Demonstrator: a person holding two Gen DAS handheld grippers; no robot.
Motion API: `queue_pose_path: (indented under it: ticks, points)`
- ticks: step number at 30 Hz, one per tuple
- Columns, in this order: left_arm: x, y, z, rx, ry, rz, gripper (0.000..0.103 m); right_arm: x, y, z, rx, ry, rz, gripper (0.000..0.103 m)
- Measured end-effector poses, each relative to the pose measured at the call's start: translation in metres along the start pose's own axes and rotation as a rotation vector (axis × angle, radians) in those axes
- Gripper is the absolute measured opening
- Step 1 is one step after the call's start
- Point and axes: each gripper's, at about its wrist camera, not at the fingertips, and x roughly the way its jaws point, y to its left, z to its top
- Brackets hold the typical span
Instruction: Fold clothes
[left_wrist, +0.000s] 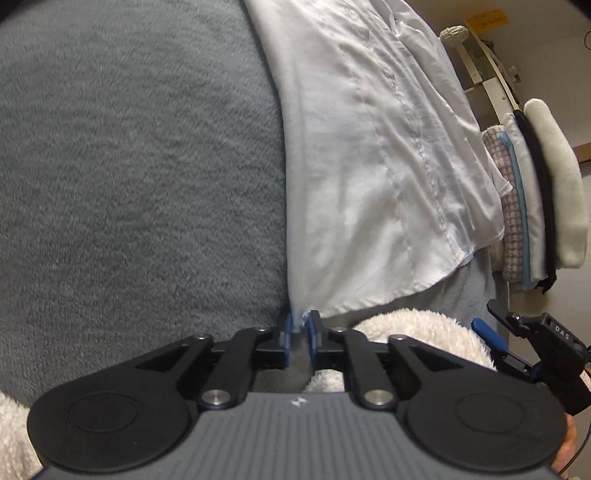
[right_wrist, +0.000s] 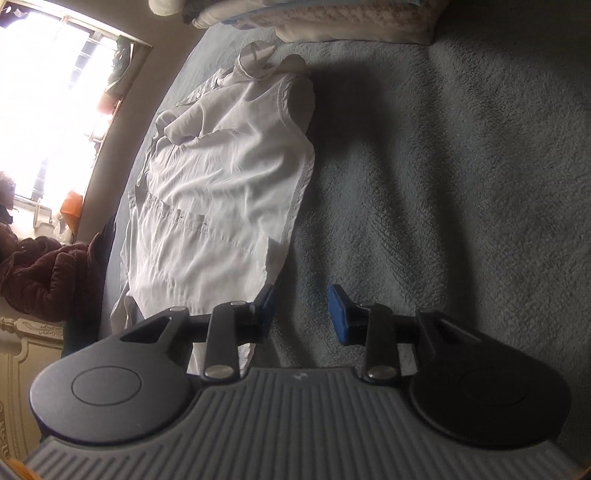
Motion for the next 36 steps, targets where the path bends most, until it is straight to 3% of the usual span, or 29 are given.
queue_pose_path:
  ticks: [1, 4, 9, 15, 19, 28, 33, 36]
  points:
    - [-0.001, 0.001, 0.000, 0.000, 0.002, -0.010, 0.028, -0.001, 0.000, -0.002, 0.003, -0.005, -0.002, 0.033]
    - [-0.004, -0.004, 0.000, 0.015, -0.016, -0.023, 0.037, -0.006, 0.000, -0.008, 0.002, -0.017, -0.013, 0.034]
    - [-0.012, -0.007, -0.001, 0.048, -0.064, 0.011, 0.038, -0.016, -0.001, -0.011, -0.015, -0.046, -0.049, 0.037]
    - [-0.029, -0.007, 0.005, 0.064, -0.175, 0.069, 0.036, -0.023, 0.004, -0.007, -0.049, -0.096, -0.092, 0.038]
    - [-0.039, 0.004, 0.011, 0.019, -0.210, 0.049, 0.036, -0.026, 0.017, 0.002, -0.114, -0.128, -0.102, 0.041]
    - [-0.026, 0.006, 0.019, -0.022, -0.186, 0.029, 0.040, 0.006, 0.016, 0.004, -0.092, -0.024, -0.083, 0.043]
    - [-0.033, 0.010, 0.019, -0.048, -0.212, 0.001, 0.040, 0.015, 0.015, 0.005, -0.024, 0.024, -0.001, 0.043]
    - [-0.052, 0.014, 0.022, -0.075, -0.278, -0.017, 0.042, 0.017, 0.025, 0.007, -0.002, 0.047, 0.063, 0.044]
